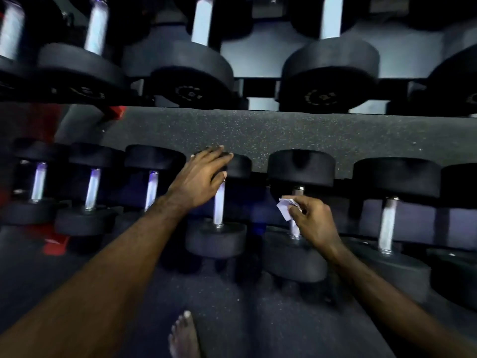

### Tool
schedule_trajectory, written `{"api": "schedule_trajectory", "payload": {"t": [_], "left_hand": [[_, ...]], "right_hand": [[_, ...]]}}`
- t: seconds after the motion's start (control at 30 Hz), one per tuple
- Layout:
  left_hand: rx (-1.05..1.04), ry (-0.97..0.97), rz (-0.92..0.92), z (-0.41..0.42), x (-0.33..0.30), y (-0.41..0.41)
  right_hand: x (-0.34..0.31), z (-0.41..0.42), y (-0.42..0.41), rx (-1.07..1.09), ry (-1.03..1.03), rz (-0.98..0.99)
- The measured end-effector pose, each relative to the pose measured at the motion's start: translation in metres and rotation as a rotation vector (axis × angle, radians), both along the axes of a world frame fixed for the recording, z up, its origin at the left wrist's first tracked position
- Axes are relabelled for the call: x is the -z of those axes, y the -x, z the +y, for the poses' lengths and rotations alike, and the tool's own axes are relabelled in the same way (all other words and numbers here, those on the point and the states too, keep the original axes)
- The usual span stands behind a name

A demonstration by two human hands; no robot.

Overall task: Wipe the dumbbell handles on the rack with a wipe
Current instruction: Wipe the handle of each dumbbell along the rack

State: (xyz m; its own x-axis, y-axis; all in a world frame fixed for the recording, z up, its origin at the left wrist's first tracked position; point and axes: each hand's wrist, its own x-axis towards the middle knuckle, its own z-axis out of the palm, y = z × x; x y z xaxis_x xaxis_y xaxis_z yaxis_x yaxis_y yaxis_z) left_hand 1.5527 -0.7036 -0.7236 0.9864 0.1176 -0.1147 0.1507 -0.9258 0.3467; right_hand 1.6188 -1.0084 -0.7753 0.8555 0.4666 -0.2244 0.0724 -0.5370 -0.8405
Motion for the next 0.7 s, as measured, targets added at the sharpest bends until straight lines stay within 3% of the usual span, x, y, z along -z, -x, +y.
{"api": "schedule_trajectory", "payload": {"t": [0.3,0.47,0.53,0.7], "left_hand": [[0.271,-0.01,0.001,0.105,0.052,-0.012],[0.329,0.187,-0.043,0.116,0.076,-0.011],[0.292,0.262,-0.104,0.114,0.084,-0.009],[0.232,0.359,-0.143,0.108,0.09,-0.008]], "right_hand": [[0.072,0.144,0.048,0.424,0.002,0.241],[0.089,0.212,0.041,0.609,-0.186,0.551],[0.085,0.216,0.043,0.586,-0.202,0.615],[0.091,0.195,0.056,0.233,0.01,0.716]]}}
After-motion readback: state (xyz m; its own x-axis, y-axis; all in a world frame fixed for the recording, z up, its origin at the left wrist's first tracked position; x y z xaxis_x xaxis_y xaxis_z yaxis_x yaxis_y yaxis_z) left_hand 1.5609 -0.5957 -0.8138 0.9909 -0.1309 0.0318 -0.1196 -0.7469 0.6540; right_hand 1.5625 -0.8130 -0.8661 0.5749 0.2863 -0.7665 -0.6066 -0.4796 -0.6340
